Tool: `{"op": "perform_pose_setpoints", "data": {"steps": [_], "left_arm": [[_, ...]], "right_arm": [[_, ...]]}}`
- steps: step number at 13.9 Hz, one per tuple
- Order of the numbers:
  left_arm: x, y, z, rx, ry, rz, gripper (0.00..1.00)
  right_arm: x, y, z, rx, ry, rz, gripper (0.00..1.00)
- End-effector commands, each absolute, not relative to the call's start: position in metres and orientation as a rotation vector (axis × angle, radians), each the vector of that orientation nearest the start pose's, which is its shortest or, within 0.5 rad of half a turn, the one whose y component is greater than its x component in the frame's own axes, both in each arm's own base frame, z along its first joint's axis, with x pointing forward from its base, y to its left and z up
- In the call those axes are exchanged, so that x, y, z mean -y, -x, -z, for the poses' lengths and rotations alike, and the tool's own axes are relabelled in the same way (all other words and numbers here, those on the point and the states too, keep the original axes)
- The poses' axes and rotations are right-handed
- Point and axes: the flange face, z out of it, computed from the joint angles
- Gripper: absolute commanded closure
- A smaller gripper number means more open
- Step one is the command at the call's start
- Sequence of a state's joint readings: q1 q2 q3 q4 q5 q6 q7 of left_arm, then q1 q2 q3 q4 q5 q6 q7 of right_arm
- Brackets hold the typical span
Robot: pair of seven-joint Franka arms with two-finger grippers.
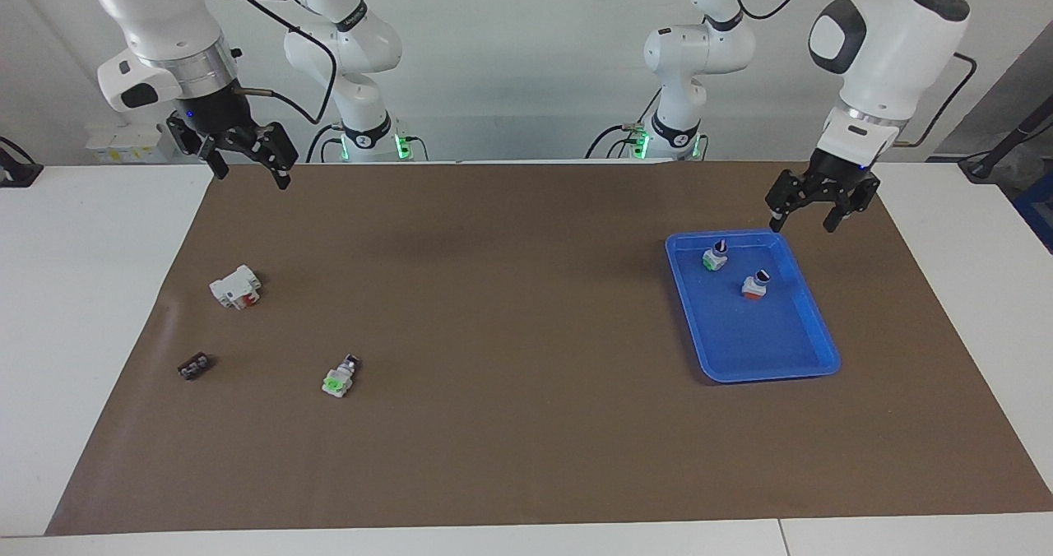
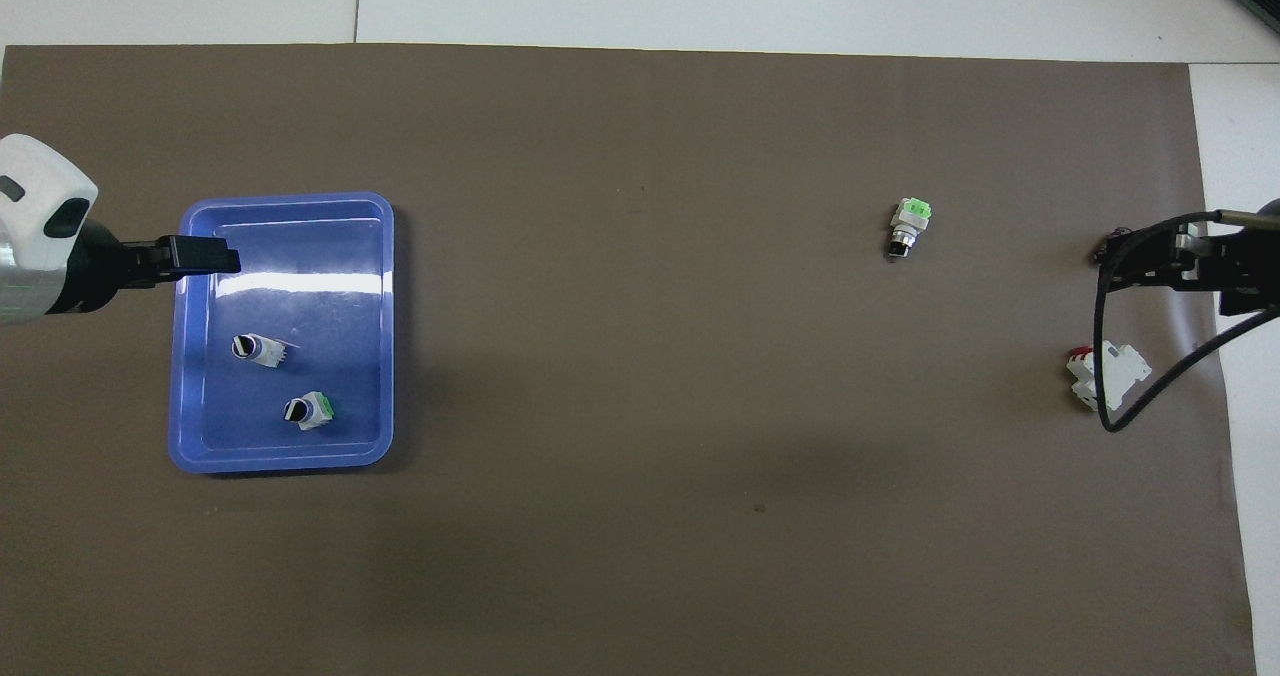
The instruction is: Turn and place switch with both arms
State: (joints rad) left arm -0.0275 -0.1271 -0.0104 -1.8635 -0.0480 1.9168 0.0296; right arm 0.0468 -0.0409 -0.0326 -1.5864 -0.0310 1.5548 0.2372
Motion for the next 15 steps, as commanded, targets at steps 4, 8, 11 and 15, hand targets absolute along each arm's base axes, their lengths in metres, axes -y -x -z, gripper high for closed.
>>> {"op": "perform_pose_setpoints", "data": {"steps": [4,8,11,15], "left_arm": [[0.044,-0.568,-0.655,-0.220,3.115,0.195,0.00],[0.053,-0.569,-0.669,-0.287,3.113,0.113,0.00],[0.053,-0.552,-0.671,-0.280,3.114,0.039,0.00],[0.054,-0.539,-0.664,-0.271,3.116,-0.007,0.00]], "right_arm": [[-0.003,-0.536,-0.640,-0.326,3.148,0.026,0.00],[-0.004,-0.535,-0.639,-0.322,3.140,0.015,0.00],[-0.006,-0.538,-0.640,-0.260,3.168,0.021,0.00],[-0.002,-0.537,-0.638,-0.207,3.183,0.016,0.00]]}}
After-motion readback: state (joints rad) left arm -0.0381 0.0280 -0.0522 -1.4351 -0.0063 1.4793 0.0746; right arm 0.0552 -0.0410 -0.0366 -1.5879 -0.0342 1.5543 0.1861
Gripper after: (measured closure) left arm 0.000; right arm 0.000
